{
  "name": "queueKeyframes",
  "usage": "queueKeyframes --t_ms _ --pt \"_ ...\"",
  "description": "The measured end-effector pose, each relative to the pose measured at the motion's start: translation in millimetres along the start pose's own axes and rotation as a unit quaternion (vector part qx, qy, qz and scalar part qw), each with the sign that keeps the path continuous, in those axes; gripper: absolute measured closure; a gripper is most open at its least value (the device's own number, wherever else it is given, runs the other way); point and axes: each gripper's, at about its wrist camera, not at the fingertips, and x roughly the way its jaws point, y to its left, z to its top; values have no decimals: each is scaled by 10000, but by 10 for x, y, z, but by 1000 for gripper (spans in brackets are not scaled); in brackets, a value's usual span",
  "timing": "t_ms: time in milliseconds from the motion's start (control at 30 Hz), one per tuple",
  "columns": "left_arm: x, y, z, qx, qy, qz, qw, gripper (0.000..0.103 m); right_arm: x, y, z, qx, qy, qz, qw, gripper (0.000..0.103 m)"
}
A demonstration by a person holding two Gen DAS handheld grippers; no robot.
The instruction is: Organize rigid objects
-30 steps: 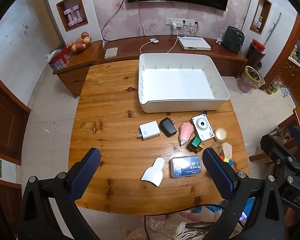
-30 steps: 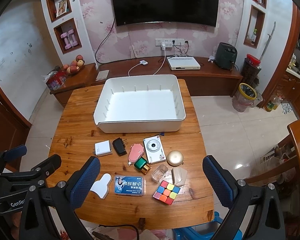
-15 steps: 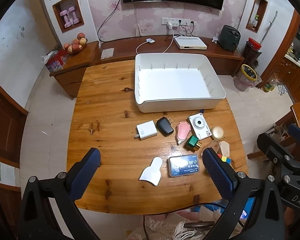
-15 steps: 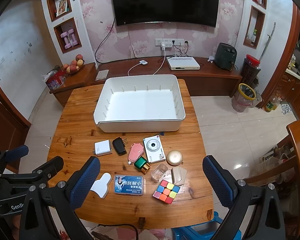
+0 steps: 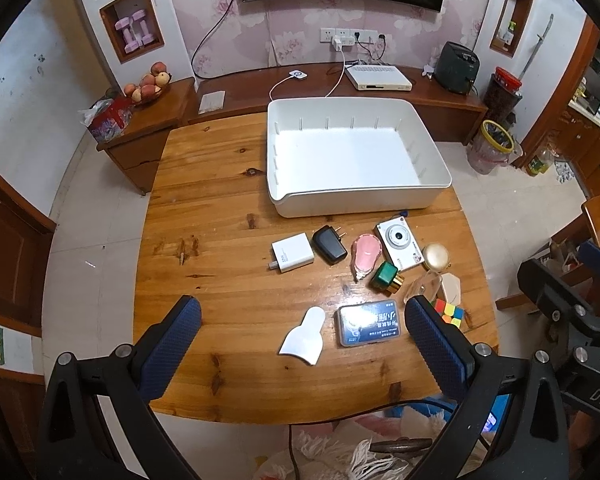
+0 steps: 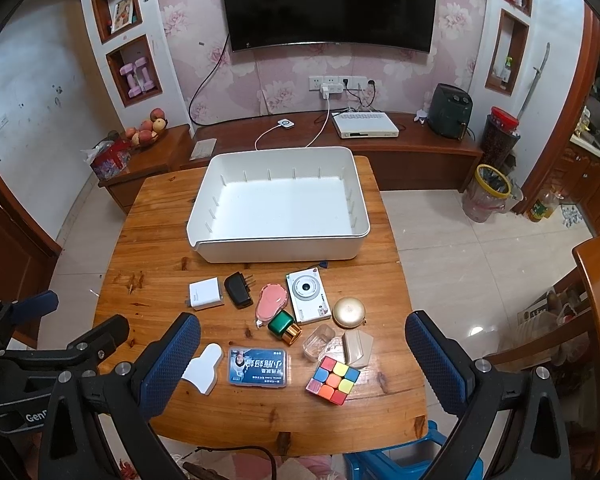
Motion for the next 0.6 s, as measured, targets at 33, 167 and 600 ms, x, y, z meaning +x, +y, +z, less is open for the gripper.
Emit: queueKeyframes --t_ms 33,167,600 --pt "4 1 0 -1 13 -8 10000 1 1 1 0 -2 2 -1 10000 1" --pt "8 6 -2 -13 13 -15 10000 2 4 2 -4 3 11 -1 10000 1" --pt "30 10 -8 -32 72 -33 10000 1 40 -8 -60 52 115 9 9999 1"
